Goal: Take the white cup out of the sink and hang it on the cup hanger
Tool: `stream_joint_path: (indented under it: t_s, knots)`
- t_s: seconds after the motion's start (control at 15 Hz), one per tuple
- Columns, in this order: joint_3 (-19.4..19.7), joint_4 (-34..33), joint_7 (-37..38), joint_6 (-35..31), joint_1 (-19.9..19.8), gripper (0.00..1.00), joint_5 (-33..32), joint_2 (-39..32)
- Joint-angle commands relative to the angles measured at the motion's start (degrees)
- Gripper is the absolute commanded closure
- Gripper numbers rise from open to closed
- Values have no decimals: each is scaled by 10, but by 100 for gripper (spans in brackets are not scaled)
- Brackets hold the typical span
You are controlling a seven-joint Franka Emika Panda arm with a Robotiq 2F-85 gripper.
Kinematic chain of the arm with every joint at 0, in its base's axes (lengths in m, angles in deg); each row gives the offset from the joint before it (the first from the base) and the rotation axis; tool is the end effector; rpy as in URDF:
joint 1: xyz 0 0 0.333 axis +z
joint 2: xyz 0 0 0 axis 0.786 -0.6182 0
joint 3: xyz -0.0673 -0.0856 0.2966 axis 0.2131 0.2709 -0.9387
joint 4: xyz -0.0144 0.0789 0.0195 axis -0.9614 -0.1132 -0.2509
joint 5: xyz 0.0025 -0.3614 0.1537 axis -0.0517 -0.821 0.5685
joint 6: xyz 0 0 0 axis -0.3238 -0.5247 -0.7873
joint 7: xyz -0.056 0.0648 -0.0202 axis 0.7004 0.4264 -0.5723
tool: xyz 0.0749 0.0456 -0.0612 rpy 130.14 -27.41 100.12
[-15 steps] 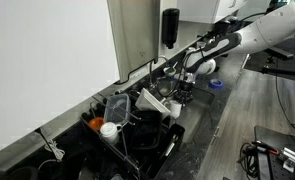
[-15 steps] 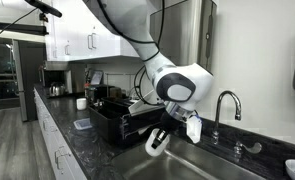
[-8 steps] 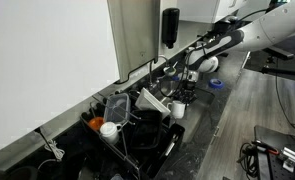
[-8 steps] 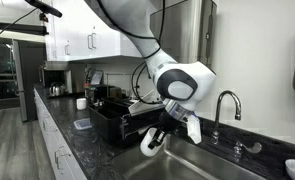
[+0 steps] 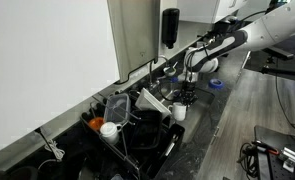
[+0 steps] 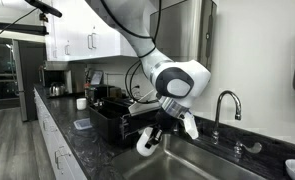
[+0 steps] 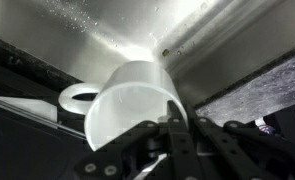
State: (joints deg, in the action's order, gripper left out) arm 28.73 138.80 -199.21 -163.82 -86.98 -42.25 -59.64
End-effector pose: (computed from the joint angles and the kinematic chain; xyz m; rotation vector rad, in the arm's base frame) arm 0.6067 -0.1896 0.1839 -1.3479 -2.3925 -0.4861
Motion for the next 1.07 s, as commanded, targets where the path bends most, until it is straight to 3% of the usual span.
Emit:
stream_joint_path:
  t_s: [0.0,0.27,0.33,0.4,0.8,1.0]
  knots:
    - [-27,19,-1,3,-28,98,-15,15]
    - [-33,29,-1,-4,-34,98,-14,22]
    - [-23,31,15,-12,-25,98,3,26]
    - [30,29,13,-14,19,98,44,35]
    - [96,36,41,-40,76,98,105,47]
    - [108,42,22,-41,91,98,109,53]
